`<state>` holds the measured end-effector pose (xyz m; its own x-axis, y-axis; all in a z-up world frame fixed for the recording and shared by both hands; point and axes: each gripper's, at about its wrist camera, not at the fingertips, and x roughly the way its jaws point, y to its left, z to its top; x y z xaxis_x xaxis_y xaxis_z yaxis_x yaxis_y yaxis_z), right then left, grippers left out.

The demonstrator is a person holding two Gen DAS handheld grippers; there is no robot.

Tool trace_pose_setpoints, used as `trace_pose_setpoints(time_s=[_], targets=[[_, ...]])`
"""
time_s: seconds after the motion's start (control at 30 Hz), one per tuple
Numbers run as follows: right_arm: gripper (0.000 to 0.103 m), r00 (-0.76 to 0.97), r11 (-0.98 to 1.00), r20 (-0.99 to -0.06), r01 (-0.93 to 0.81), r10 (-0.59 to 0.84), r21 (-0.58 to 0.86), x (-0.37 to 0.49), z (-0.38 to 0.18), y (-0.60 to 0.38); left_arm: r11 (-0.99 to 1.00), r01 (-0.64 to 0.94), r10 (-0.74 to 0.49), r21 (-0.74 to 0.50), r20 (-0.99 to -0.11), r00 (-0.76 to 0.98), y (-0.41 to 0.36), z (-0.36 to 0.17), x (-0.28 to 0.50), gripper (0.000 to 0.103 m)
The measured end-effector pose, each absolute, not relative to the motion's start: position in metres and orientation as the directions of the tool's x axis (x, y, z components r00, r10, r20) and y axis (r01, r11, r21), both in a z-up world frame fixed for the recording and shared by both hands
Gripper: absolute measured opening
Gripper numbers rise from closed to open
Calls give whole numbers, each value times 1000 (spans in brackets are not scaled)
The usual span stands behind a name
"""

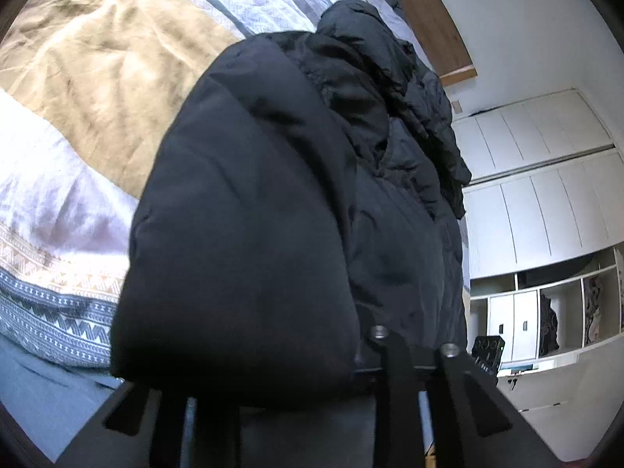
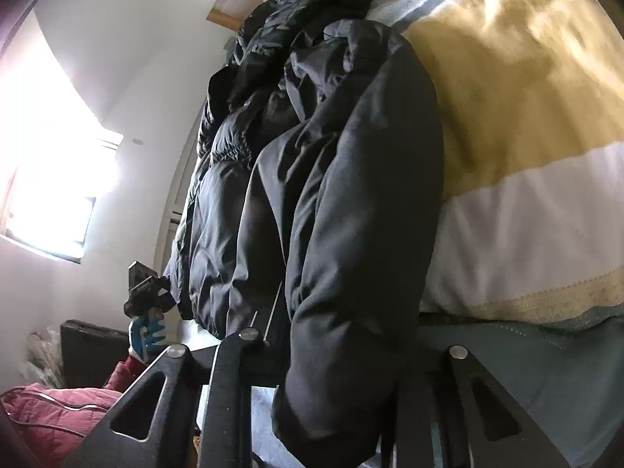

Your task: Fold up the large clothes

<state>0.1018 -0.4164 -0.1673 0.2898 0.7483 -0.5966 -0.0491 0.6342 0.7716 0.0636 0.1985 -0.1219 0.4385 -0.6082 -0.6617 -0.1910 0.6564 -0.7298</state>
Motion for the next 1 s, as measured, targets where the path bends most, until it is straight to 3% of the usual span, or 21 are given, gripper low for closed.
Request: trace_pose_setpoints(time_s=[0.13,0.53,1.0], targets=[[16,302,648,-603,-69,738,758,98,-159,-414,639,-180,-606,-748,-634,481,203,-116,61,13],[10,426,665,-557,-155,713,731,115,-105,-409,567,-80,-626,-820,-492,606,219,-61,67,10],[10,630,575,-322,-246,707,780,195,-19,-447,448,133,-685,-884,-244,686,224,48,151,10]])
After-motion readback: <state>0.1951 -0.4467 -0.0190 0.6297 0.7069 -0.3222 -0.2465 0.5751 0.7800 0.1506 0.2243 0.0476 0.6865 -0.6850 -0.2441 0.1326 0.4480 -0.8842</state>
